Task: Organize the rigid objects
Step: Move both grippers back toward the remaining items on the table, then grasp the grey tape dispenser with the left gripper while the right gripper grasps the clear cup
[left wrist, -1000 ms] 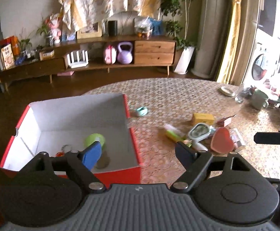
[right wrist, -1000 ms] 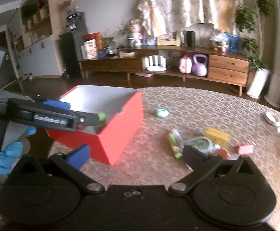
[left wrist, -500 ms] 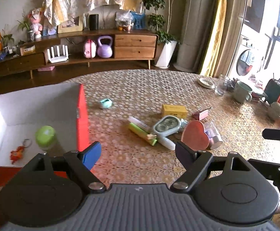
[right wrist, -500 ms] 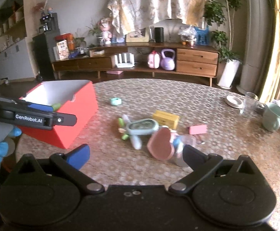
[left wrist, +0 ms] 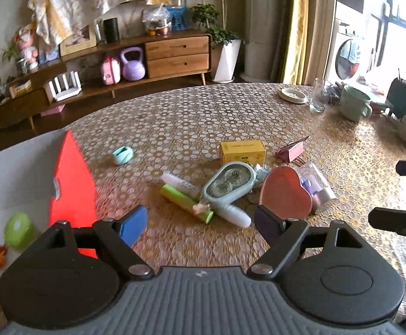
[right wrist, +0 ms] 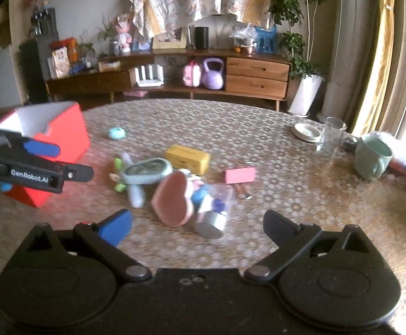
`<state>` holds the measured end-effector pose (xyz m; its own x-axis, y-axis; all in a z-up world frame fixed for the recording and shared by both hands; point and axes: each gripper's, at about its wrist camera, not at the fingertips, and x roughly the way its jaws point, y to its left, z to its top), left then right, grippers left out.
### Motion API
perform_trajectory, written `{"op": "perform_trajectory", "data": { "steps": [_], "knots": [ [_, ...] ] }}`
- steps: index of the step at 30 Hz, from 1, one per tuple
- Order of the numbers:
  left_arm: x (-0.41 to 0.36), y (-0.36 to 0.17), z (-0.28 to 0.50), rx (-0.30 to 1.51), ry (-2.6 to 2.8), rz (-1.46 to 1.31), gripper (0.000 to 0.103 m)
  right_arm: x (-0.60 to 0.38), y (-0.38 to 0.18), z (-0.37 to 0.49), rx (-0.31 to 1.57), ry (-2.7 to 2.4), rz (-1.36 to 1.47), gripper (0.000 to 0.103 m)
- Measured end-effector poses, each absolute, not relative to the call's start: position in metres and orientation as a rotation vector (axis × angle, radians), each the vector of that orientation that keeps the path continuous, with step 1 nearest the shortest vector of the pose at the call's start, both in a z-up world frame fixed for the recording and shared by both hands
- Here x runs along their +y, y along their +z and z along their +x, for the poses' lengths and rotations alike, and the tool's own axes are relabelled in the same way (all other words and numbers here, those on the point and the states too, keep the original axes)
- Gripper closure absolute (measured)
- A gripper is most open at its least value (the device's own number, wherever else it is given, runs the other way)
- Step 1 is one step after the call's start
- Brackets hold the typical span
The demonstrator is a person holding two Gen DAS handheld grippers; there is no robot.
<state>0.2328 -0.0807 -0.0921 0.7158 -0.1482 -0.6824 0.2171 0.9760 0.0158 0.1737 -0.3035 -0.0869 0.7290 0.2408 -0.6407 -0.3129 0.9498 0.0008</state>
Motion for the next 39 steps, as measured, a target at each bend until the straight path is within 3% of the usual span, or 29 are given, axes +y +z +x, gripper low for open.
{"op": "perform_trajectory", "data": {
  "steps": [26,39],
  "knots": [
    [-0.108,-0.155,0.32,0.847,-0.339,0.147,0.019,-0.315,-0.146,0.26,0.89,0.233,0.064,0.037],
    [-0.115,-0.162,0.328,0.804,-0.352,0.178,0.019,-0.303,-0.155,0.272,0.902,0.274,0.104,0.046]
  ]
}}
